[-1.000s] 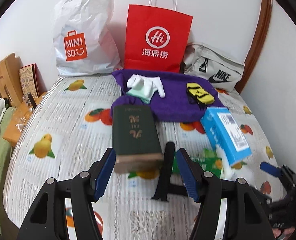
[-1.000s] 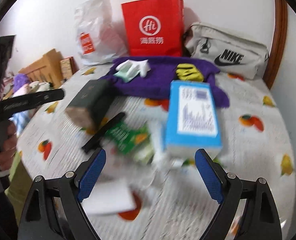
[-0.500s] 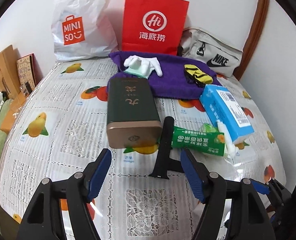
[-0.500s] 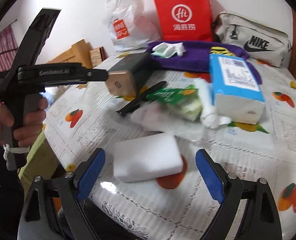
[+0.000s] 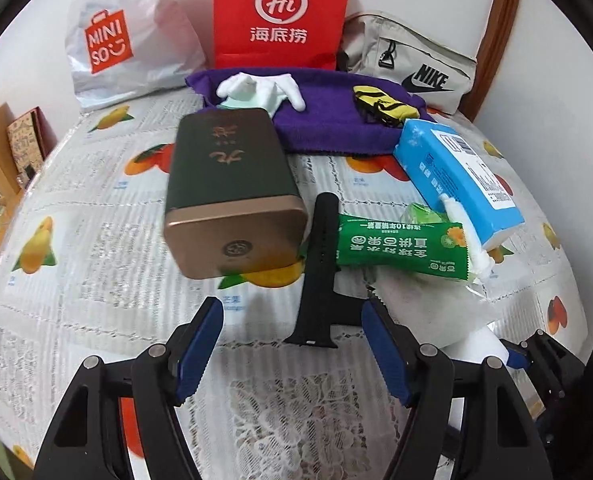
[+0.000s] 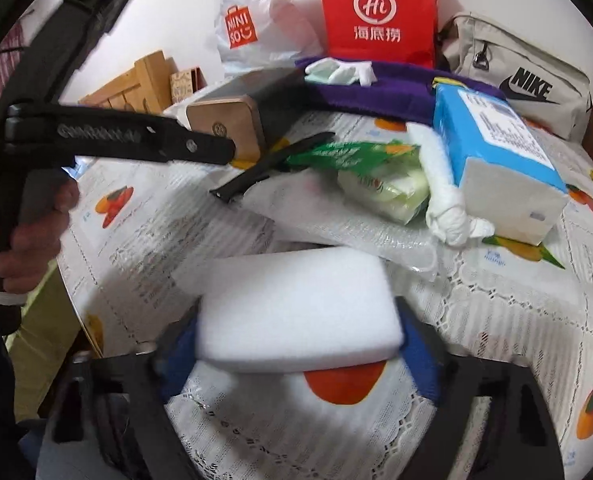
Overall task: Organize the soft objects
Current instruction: 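Grasp the white sponge with the right tool while the left tool grasps the black strap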
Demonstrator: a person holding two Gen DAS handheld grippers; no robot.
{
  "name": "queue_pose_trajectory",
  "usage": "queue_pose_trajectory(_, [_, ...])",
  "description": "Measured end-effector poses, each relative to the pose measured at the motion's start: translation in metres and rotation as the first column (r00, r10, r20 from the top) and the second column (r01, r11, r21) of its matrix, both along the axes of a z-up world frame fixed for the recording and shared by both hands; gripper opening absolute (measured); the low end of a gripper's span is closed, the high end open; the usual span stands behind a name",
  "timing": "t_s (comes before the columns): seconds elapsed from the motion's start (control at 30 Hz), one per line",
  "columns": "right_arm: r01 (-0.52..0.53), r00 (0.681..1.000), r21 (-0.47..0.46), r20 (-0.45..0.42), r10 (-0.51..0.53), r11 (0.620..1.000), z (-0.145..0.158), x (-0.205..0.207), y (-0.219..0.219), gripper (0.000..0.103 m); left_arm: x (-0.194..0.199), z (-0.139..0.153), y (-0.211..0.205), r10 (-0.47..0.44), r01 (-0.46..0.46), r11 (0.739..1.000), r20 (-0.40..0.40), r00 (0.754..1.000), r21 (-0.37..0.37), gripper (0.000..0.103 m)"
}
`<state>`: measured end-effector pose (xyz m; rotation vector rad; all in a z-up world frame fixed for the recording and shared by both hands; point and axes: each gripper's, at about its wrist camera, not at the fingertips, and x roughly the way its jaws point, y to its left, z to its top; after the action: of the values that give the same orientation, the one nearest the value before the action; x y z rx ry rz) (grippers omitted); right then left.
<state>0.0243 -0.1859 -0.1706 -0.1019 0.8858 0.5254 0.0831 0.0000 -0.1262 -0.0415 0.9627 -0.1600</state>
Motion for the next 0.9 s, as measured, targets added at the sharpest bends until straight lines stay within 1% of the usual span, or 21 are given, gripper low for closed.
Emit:
queue_pose_trajectory(0.07, [-0.006, 1.000, 0.024, -0.008, 0.006, 1.000, 0.002, 0.000, -0.004, 0.081, 0.004, -0.005, -0.005, -0.016, 0.016, 1.000, -0.004, 1.000, 0.007, 0.070])
queue_pose_trajectory(0.17, [0.002, 1.000, 0.036, 0.006, -0.002, 0.999, 0.008, -0.002, -0.013, 0.081, 0.009, -0.011, -0.011, -0.029, 0.029, 0.999, 0.005, 1.000, 0.019, 0.070])
queue_pose_trajectory(0.23, [0.004, 1.000, 0.039, 0.020, -0.005, 0.999, 0.015, -0.004, -0.021, 0.081, 0.012, -0.013, -0.014, -0.035, 0.035, 0.999, 0.005, 0.999, 0.019, 0.064])
queue_pose_trajectory(0.27, [0.007, 1.000, 0.037, 0.029, -0.008, 0.999, 0.018, -0.006, -0.025, 0.081, 0.014, -0.015, -0.015, -0.039, 0.039, 0.999, 0.005, 0.999, 0.014, 0.060])
queue_pose_trajectory(0.33, [0.020, 0.999, 0.034, 0.040, -0.021, 0.999, 0.023, -0.007, -0.036, 0.081, 0.017, -0.019, -0.018, -0.046, 0.046, 0.999, 0.000, 0.999, 0.014, 0.058])
queue_pose_trajectory(0.4, [0.054, 0.997, 0.023, 0.047, -0.055, 0.998, 0.025, -0.005, -0.047, 0.081, 0.020, -0.025, -0.022, -0.051, 0.051, 0.998, -0.003, 0.999, 0.036, 0.054])
queue_pose_trajectory(0.43, [0.071, 0.996, 0.023, 0.045, -0.072, 0.997, 0.025, -0.003, -0.053, 0.081, 0.021, -0.027, -0.024, -0.052, 0.052, 0.997, 0.006, 0.999, 0.048, 0.053])
queue_pose_trajectory(0.47, [0.087, 0.995, 0.026, 0.042, -0.088, 0.996, 0.024, -0.001, -0.059, 0.081, 0.021, -0.027, -0.025, -0.054, 0.053, 0.997, 0.017, 0.998, 0.056, 0.050])
queue_pose_trajectory(0.5, [0.108, 0.993, 0.028, 0.037, -0.109, 0.994, 0.023, 0.002, -0.065, 0.081, 0.022, -0.027, -0.026, -0.055, 0.054, 0.997, 0.020, 0.998, 0.055, 0.043])
queue_pose_trajectory(0.53, [0.130, 0.991, 0.027, 0.028, -0.131, 0.991, 0.021, 0.005, -0.071, 0.081, 0.023, -0.028, -0.026, -0.057, 0.056, 0.997, 0.023, 0.998, 0.050, 0.040])
queue_pose_trajectory(0.6, [0.163, 0.987, 0.025, 0.011, -0.163, 0.986, 0.017, 0.010, -0.080, 0.081, 0.025, -0.027, -0.026, -0.054, 0.053, 0.997, 0.025, 0.998, 0.049, 0.026])
queue_pose_trajectory(0.63, [0.174, 0.985, 0.023, 0.008, -0.175, 0.984, 0.016, 0.012, -0.082, 0.081, 0.026, -0.027, -0.026, -0.057, 0.056, 0.997, 0.023, 0.998, 0.045, 0.022])
queue_pose_trajectory(0.8, [0.227, 0.974, 0.040, -0.015, -0.226, 0.973, 0.012, 0.016, -0.095, 0.081, 0.024, -0.025, -0.022, -0.064, 0.064, 0.998, 0.019, 0.998, 0.013, 0.020])
queue_pose_trajectory(0.9, [0.235, 0.972, 0.045, -0.014, -0.234, 0.971, 0.012, 0.013, -0.097, 0.081, 0.018, -0.022, -0.017, -0.066, 0.066, 0.998, 0.015, 0.998, -0.012, 0.020])
